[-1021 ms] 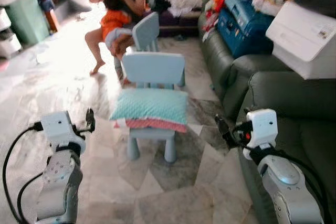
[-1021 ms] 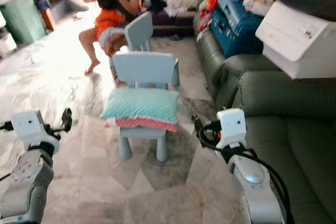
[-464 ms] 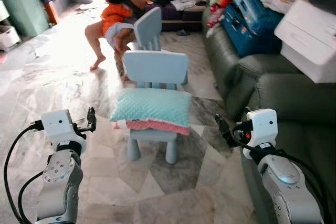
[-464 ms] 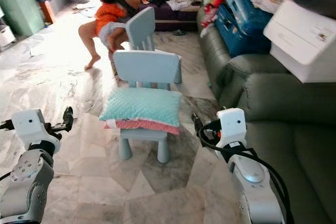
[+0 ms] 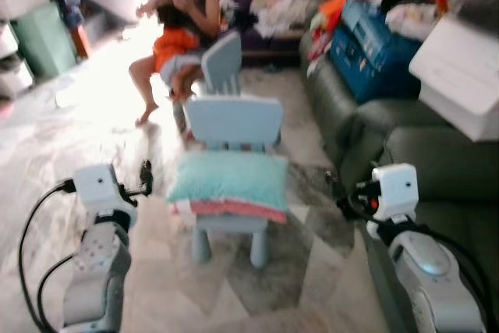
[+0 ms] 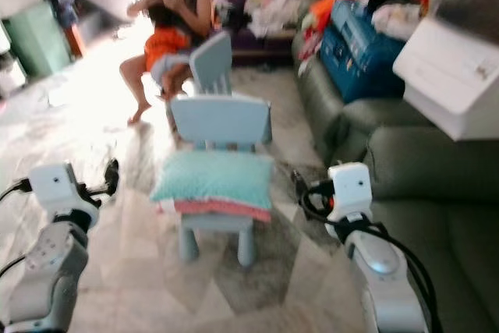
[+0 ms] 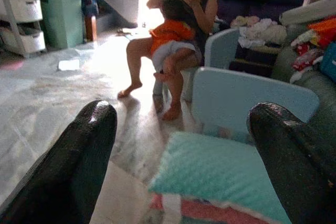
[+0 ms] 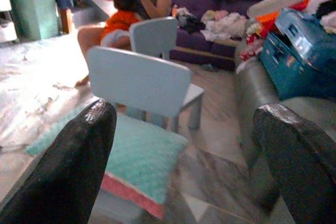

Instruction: Move the pillow to the sofa

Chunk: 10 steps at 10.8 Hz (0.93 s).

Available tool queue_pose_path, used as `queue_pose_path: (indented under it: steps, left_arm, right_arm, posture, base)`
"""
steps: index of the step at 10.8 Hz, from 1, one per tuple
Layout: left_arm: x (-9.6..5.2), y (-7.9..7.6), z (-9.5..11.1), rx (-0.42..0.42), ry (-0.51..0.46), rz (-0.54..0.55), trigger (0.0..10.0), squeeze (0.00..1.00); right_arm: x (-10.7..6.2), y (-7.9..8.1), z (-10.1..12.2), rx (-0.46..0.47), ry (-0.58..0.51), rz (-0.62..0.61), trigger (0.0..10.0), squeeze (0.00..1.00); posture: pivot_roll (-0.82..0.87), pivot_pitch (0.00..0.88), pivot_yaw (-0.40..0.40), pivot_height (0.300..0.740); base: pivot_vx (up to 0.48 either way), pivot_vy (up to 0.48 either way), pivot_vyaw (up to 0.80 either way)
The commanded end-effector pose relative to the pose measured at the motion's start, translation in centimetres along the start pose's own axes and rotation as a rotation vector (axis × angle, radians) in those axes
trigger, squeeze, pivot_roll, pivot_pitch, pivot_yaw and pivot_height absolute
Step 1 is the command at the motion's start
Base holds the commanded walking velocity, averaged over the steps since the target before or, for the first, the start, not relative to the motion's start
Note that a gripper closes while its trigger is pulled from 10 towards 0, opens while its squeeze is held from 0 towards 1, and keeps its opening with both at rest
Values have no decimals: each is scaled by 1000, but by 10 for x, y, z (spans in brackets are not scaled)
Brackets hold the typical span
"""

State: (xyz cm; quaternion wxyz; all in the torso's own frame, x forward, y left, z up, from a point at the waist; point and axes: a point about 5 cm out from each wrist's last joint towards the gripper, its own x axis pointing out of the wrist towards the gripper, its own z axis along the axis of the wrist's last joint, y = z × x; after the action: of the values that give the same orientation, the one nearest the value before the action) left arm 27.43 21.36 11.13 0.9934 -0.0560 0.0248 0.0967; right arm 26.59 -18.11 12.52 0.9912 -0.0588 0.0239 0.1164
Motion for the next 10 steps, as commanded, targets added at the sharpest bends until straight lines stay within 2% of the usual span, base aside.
queue_pose_path:
  steps: [1, 5, 6, 8, 10]
  left_arm:
    - [-1, 8, 2, 13, -6, 21, 10000, 0]
    - [0, 7, 1, 32, -2, 10, 10000, 0]
    - [0, 5, 0, 17, 6, 5, 10000, 0]
    - [0, 4, -6, 31, 28, 23, 10000, 0]
    - [1, 1, -2, -5, 11, -6, 10000, 0]
  right_arm:
    - [2, 5, 5, 3, -22, 18, 10000, 0]
    - [3, 5, 6, 2, -27, 17, 10000, 0]
    - [3, 5, 6, 2, -27, 17, 10000, 0]
    - [2, 6, 5, 3, -27, 17, 10000, 0]
    - [3, 6, 6, 6, -29, 15, 10000, 0]
  posture:
    - [-119, 0, -20, 740]
    - [-121, 0, -20, 740]
    - [-121, 0, -19, 740]
    - [-121, 0, -15, 740]
    - [-119, 0, -17, 740]
  base:
    - [360, 319, 0]
    - [384, 286, 0]
    - [424, 0, 0]
    - [0, 0, 0]
    - [0, 0, 0]
